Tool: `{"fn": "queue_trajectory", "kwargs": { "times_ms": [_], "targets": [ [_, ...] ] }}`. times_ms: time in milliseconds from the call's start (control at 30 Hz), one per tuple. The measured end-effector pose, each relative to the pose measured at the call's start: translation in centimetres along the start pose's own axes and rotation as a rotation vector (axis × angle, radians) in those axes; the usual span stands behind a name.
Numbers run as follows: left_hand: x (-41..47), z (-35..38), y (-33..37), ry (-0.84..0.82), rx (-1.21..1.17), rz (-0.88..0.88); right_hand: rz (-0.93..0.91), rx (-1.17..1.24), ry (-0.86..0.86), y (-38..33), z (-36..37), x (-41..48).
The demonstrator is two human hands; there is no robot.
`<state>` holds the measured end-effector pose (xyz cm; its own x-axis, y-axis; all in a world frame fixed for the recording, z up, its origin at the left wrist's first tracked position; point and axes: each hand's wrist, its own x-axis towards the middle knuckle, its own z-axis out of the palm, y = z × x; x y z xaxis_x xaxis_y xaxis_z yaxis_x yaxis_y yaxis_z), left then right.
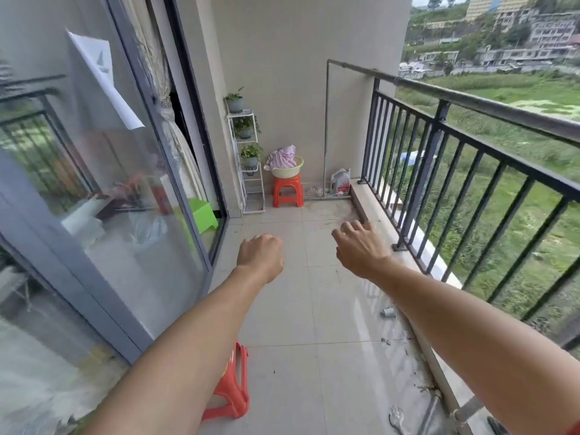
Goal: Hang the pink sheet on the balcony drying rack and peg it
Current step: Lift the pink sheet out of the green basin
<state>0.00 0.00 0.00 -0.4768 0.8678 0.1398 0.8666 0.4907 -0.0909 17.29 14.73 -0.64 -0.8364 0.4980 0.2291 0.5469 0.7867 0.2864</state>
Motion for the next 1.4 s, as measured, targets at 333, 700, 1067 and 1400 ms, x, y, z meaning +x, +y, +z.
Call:
{"fn": "queue_trajectory", "kwargs": {
  "times_ms": [333, 700, 1067, 1400],
  "targets": [
    [8.6, 3.4, -1.1, -0.052, 0.052, -0.039, -0.078, -0.016, -0.002, 3.5, 4.8, 10.5],
    [24.3, 8.6, -6.2, -0.108, 0.085, -0.004, -0.101, -0.016, -0.064, 4.6, 12.0, 26.5],
    [46.0, 9.9, -12.1, -0.114, 0.107, 0.061, -0.019, -0.016, -0.065, 8.6, 16.7, 46.0],
    [67.2, 14.2, -14.8, -0.123, 0.094, 0.063, -0.005, 0.008, -0.069, 14.8, 24.7, 65.5]
  ]
}}
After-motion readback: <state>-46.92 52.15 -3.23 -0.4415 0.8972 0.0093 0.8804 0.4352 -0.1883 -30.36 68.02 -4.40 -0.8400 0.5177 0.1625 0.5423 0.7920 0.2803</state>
